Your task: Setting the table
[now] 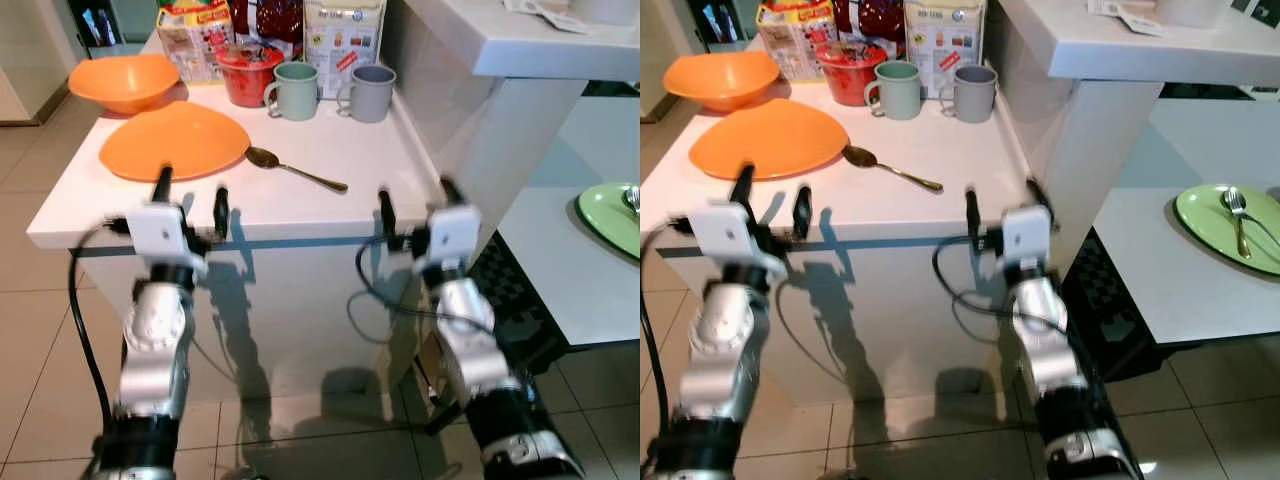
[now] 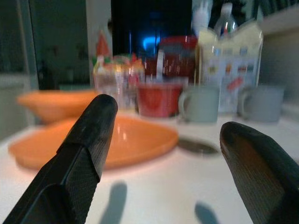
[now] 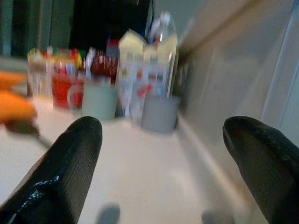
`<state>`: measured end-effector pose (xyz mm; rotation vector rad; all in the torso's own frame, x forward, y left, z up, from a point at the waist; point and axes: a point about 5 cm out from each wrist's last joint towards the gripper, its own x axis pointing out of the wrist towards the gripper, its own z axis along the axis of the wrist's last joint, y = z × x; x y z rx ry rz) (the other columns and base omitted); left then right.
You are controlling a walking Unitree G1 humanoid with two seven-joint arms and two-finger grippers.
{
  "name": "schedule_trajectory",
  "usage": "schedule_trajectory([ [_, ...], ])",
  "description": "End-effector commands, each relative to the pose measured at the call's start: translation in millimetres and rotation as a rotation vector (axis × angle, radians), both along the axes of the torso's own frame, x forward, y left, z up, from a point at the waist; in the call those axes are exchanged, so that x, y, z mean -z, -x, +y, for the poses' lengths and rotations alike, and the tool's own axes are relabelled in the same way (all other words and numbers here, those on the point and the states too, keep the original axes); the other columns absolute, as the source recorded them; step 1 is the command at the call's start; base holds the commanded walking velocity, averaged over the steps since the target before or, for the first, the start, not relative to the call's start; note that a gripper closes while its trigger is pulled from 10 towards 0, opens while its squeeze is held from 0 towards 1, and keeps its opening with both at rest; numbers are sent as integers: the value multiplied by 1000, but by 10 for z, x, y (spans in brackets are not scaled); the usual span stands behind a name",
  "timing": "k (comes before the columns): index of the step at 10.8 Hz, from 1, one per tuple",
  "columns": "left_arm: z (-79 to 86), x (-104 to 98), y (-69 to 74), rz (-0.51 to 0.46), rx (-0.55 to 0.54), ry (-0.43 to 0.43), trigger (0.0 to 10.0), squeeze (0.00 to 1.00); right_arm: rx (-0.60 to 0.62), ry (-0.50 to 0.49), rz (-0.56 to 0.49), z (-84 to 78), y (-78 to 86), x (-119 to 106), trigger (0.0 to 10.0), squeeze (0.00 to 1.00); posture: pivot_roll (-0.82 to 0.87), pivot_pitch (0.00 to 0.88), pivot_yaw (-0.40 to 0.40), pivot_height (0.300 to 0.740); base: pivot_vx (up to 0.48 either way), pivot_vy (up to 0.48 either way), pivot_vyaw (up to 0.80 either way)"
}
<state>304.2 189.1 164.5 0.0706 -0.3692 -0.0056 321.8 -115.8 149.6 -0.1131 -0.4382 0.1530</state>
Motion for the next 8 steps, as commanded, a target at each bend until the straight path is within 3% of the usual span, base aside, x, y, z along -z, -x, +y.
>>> schedule_trajectory([
  [1,9,-240,-40,-63,5,-4,10000,0,1,-32,-44,-41,-56,-193,10000,0,108,0,-42,740,0,0,0],
  [3,15,-331,-74,-67,7,-9,10000,0,2,-23,-35,-72,-109,-218,10000,0,118,0,-43,740,0,0,0],
  [5,-28,-223,-85,-5,20,-75,10000,0,11,-26,31,-81,-105,-69,10000,0,123,0,-40,740,0,0,0],
  [8,-14,-200,-89,39,29,-88,10000,0,1,-33,49,-49,-80,-49,10000,0,122,0,-29,740,0,0,0],
])
